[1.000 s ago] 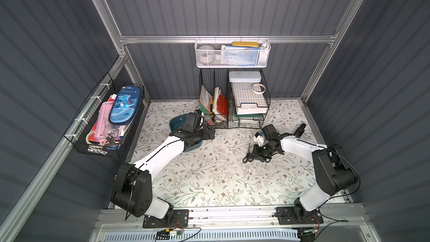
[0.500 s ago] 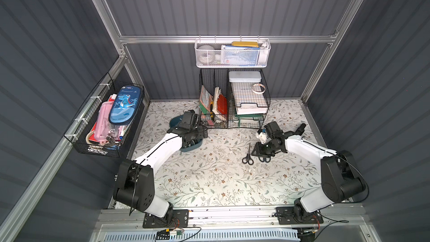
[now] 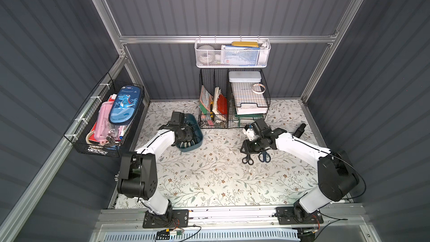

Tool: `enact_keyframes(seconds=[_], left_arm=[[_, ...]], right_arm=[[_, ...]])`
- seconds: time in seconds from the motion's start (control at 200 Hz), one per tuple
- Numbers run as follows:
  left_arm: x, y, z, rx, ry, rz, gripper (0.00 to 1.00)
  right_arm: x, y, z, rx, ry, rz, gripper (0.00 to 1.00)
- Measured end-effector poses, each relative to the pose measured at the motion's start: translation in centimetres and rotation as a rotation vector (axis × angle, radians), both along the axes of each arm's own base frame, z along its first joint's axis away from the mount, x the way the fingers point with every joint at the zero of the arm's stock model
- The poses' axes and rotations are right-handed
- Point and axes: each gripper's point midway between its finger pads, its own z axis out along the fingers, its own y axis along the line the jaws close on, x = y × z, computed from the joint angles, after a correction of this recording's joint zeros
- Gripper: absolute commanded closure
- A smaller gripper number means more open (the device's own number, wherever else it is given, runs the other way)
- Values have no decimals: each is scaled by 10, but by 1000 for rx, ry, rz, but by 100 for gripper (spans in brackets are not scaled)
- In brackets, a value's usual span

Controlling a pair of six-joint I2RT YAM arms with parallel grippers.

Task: Take the scissors out of the storage box
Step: Pick up the scissors from the storage box.

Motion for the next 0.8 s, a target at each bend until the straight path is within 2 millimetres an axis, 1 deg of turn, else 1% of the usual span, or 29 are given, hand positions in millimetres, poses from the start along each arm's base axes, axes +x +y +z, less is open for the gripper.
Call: enact_keyframes(seconds=[0.08, 0.17, 0.25, 0.36, 0.415, 0.645, 0.796], left_arm=[[1, -1, -13, -4, 33, -3, 54], [2, -3, -22, -7, 56, -6, 55], [5, -3, -24, -7, 61, -6, 59], [9, -4, -26, -6, 59, -5, 60], [9, -4, -28, -5, 63, -5, 62], [9, -3, -33, -1, 73, -3, 65], [9, -2, -40, 7, 86, -1, 71]], right_arm=[[3, 4, 1, 3, -5, 5, 63], [6, 8, 7, 13, -23, 9, 63], [8, 11, 9, 20, -32, 11, 63], [7, 11, 9, 20, -31, 12, 63], [7, 11, 10, 21, -32, 13, 63], [8, 15, 11, 32, -34, 11, 63], [7, 17, 12, 37, -33, 13, 63]])
